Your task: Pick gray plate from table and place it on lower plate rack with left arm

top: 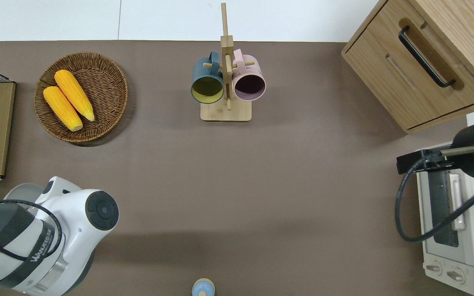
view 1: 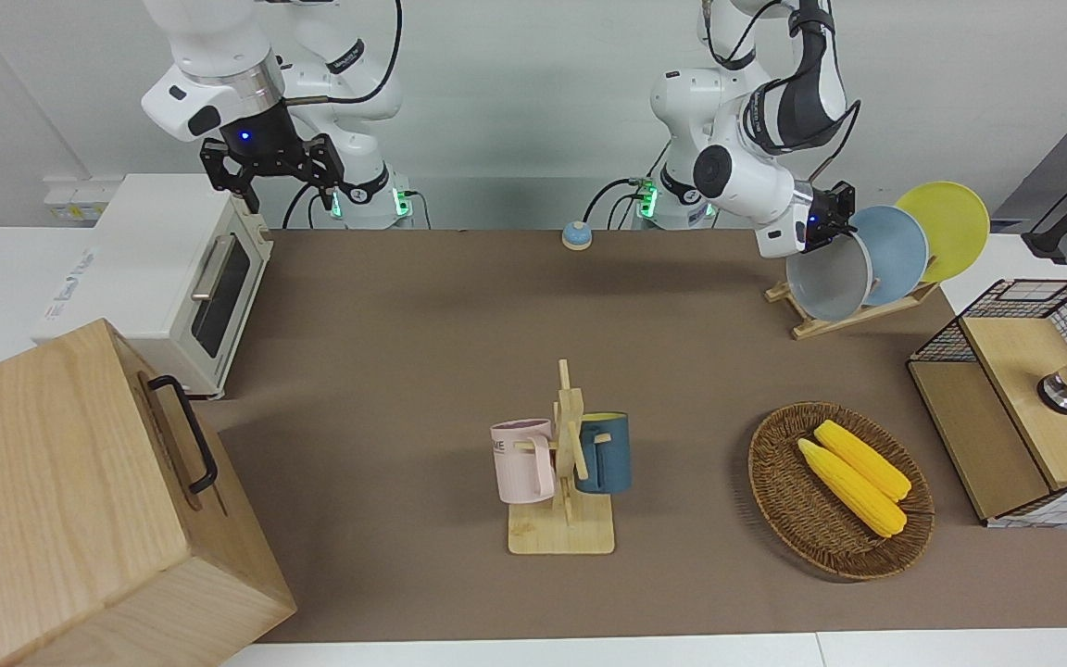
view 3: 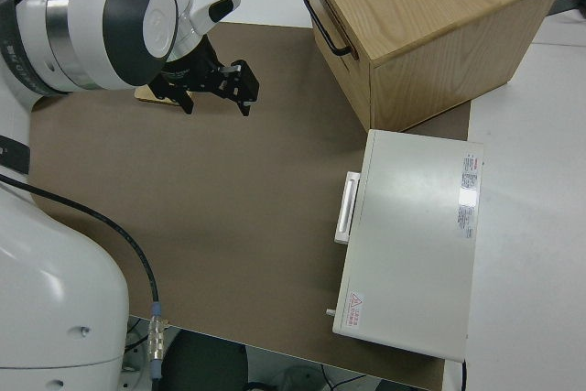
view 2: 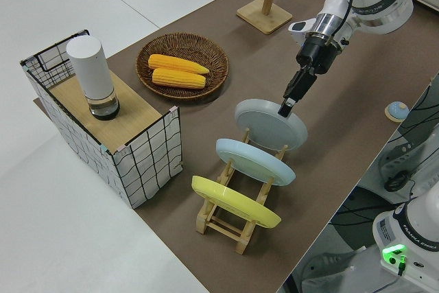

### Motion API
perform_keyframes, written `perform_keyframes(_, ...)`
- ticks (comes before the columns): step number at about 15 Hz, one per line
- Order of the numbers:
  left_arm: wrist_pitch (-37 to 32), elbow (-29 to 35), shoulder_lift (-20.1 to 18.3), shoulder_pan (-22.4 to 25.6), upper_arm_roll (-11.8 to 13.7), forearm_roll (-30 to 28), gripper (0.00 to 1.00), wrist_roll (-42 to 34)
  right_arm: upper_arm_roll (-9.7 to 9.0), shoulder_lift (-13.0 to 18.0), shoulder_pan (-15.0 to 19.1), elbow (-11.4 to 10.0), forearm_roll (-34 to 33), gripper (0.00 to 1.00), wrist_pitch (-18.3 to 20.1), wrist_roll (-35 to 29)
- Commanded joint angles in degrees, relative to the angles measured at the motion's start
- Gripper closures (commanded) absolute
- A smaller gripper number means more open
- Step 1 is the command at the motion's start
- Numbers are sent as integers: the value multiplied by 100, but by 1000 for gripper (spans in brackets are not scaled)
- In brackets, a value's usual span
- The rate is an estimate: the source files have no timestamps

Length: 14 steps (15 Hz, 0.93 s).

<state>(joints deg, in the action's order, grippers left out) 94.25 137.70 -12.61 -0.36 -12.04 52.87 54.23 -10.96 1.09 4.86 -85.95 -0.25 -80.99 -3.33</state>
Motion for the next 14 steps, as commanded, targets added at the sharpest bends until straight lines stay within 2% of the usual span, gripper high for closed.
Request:
perform_keyframes(1,172,99,21,-52,27,22,1000,149,-38,14,41,35,43,13,83,8)
perform_keyframes(3,181,99,30,-52,36,-4,1000,79,-29,14,41,35,43,13,83,-1)
perform_keyframes(4,173,99,30,-52,36,-4,930,-17,-29,14,41,35,43,11,83,-1)
perform_keyframes(5,173,99,30,-52,36,-4,772,-262,-38,14,41,35,43,11,83,8)
perform_keyframes(7,155,99,30,-43,36,-5,639,-448,-38,14,41,35,43,11,83,-1)
perform_keyframes(8,155,99,30,-43,36,-4,260,-466,-38,14,41,35,43,11,83,-1)
perform_keyframes(9,155,99,30,-52,36,-4,7,-475,-38,14,41,35,43,11,83,8)
perform_keyframes(14,155,38,65,-61,36,-13,2,-799,-29,14,41,35,43,11,83,-1)
